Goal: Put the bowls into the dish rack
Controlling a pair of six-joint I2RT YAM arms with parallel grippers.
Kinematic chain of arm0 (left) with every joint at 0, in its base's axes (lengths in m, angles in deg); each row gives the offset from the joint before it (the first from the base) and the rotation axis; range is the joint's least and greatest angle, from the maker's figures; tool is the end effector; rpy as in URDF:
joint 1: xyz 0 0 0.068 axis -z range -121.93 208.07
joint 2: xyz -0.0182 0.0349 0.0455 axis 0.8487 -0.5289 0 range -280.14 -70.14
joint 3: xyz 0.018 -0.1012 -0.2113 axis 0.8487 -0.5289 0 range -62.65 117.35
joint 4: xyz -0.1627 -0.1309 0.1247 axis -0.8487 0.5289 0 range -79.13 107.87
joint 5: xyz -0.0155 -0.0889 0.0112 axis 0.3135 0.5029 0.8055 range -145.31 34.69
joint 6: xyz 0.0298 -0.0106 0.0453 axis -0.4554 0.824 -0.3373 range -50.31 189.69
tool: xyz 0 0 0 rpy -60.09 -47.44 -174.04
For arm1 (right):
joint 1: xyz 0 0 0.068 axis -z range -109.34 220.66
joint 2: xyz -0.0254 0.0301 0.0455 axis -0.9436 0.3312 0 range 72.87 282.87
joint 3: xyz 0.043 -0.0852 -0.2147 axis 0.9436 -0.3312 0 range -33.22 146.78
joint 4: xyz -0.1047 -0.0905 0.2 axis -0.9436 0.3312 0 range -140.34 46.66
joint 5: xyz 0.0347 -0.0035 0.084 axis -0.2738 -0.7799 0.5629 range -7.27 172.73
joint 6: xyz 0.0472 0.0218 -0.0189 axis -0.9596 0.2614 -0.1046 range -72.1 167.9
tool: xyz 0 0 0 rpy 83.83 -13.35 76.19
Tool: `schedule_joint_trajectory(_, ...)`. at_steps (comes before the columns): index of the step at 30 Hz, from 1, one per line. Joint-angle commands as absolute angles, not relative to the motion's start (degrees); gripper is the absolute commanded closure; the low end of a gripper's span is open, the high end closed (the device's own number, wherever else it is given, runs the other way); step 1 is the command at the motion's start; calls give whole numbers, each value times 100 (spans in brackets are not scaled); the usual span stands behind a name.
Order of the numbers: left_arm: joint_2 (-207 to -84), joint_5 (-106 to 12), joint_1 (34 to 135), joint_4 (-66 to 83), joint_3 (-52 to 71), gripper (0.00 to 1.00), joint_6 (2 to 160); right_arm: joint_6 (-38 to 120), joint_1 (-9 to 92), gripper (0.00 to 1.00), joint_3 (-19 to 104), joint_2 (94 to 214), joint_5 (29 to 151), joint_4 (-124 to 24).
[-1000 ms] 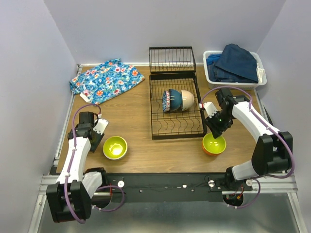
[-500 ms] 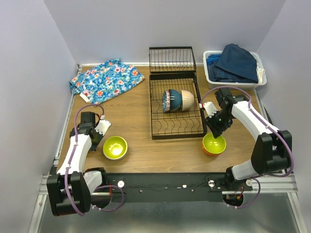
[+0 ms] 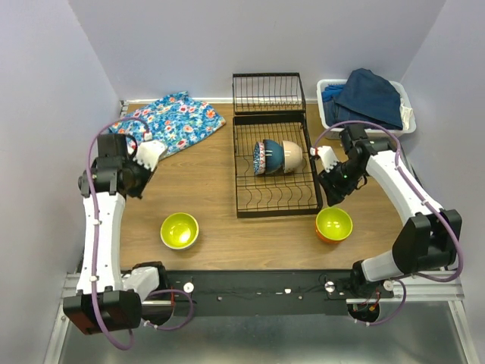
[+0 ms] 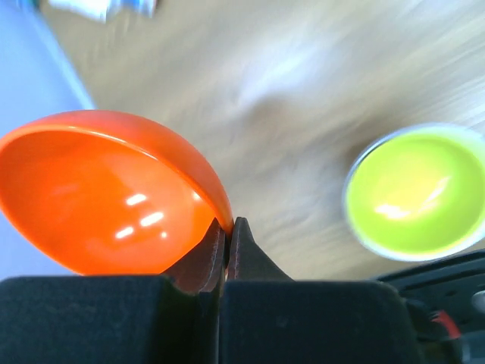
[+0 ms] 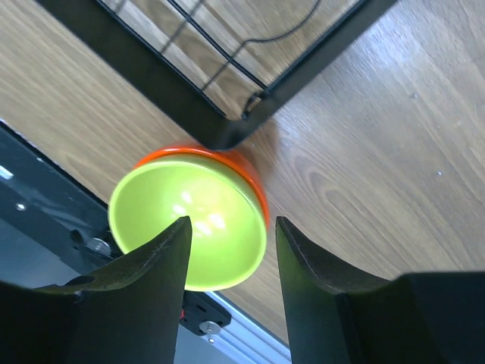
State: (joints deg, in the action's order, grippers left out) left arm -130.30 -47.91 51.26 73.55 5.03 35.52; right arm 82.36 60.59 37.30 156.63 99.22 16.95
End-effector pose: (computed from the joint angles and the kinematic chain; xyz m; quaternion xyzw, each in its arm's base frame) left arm 0.1867 0.0175 0.3061 0.2439 0.9206 0.0469 0.3014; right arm 0.2411 0.0537 0.2349 -0.3847 0.9083 0.1224 0.1100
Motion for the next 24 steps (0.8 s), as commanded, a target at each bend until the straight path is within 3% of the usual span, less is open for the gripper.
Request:
schedule_joint_trajectory(1,-13596,-2434,5173,7496,1240,100,4279,8103,6029,43,3955,15566,10207,1839)
schedule_joint_trajectory(8,-14149,353,5639,5617,838,100,5604,7814,6029,43,4377,15583,9698,1813)
schedule_joint_trajectory(11,-14387,936,5798,3519,171,100,7517,7708,6029,43,4430,15592,9487,1830)
schedule_joint_trajectory(15,-14729,1201,6175,-624,-814,100,10007,7603,6038,43,4377,15592,9197,1866)
schedule_joint_trajectory(17,-15219,1228,6376,-1449,-842,100,11058,7541,6038,43,4351,15601,9048,1874)
schedule_joint_trajectory(21,-16266,1052,6562,-5175,-966,100,13652,7427,6029,43,4342,15662,8863,1883)
schedule_joint_trajectory(24,-17321,912,6606,-7185,-476,100,15539,7392,6038,43,4325,15698,8652,1848)
